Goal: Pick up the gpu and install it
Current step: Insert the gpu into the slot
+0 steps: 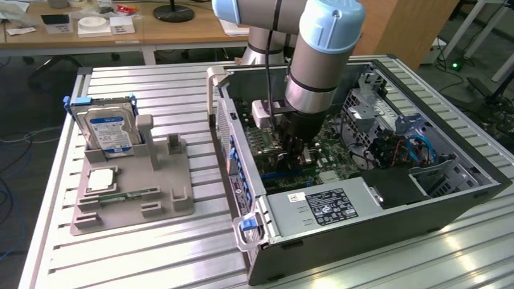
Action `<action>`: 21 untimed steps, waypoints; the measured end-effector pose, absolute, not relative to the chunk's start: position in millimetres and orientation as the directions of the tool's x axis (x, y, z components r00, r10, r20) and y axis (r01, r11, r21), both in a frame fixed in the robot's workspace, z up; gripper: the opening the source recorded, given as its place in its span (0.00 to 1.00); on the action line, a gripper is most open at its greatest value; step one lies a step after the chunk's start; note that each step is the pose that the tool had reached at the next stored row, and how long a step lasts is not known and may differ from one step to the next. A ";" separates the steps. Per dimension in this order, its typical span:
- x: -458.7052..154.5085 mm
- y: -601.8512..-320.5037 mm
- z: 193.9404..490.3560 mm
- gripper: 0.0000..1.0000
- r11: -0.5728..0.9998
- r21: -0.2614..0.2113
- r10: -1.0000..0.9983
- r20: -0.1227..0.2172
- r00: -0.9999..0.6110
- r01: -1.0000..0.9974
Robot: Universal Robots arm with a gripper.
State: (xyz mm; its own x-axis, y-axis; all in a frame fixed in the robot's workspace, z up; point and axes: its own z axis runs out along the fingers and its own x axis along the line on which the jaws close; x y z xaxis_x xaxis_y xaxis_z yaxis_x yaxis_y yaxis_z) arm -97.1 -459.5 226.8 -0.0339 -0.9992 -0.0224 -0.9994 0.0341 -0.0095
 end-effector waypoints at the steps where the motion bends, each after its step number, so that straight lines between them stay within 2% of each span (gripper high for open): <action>1: -97.1 -459.5 226.9 0.28 0.034 -0.009 -0.999 -0.022 -0.034 -0.999; 21: -101.7 -459.4 226.6 0.28 0.034 -0.010 -0.999 -0.023 -0.034 -0.999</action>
